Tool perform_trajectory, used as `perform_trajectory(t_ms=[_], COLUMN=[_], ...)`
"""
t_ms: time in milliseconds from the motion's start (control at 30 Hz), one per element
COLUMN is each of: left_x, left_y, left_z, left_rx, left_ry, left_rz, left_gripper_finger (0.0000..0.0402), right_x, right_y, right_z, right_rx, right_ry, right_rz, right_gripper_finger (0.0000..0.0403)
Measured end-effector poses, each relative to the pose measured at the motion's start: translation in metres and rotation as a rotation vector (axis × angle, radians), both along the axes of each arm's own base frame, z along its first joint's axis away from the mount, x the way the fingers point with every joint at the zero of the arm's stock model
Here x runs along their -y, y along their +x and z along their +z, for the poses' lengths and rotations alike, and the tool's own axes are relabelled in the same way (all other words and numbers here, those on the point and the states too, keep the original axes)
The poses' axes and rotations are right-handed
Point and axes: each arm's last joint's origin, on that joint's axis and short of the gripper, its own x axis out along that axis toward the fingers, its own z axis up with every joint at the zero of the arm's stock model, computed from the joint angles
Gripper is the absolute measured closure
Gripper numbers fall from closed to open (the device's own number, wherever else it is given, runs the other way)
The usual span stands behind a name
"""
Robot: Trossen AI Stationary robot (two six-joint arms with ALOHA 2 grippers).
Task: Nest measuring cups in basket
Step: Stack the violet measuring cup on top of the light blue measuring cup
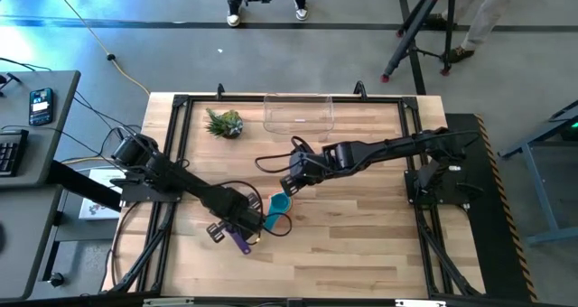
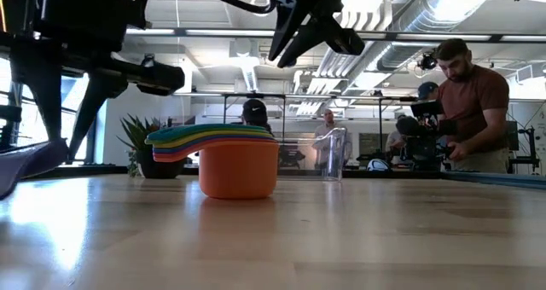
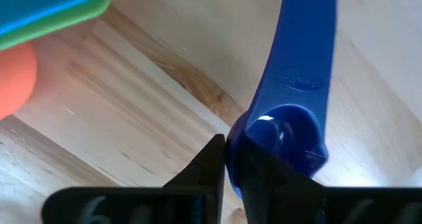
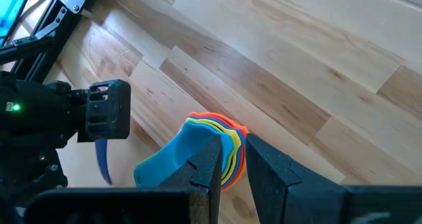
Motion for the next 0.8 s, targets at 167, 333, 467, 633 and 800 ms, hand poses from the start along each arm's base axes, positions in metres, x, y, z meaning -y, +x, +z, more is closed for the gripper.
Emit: perform_trajectory(t_ms=[167, 333, 467, 633, 800], left_x=[0.0005, 0.0005, 0.0005, -0.0004, -0.0047], left_y=[0.001, 0.0009, 0.0009, 0.0012, -0.0022], left_z=[0.0001, 0.0001, 0.0001, 0.0001, 0.0032], left_rx=[0.011, 0.01, 0.01, 0.021, 0.004], left_ry=[-0.004, -0.003, -0.004, 0.022, 0.05], left_rz=[0.002, 0.004, 0.011, 0.051, 0.161], left_gripper_finger=[0.0365, 0.0355, 0.0345, 0.0335, 0.0335], right_x=[-0.0021, -0.0045, -0.0047, -0.0047, -0.0051], right_y=[-0.0003, -0.0005, -0.0005, -0.0005, -0.0005], right_z=[0.0, 0.0, 0.0, -0.0001, -0.0001], right_rx=[0.0, -0.001, -0.002, -0.002, -0.003], right_ry=[-0.003, -0.005, 0.0, 0.001, 0.012], right_rz=[0.005, 0.015, 0.022, 0.022, 0.03], right_gripper_finger=[0.0343, 0.0343, 0.0343, 0.0343, 0.0343])
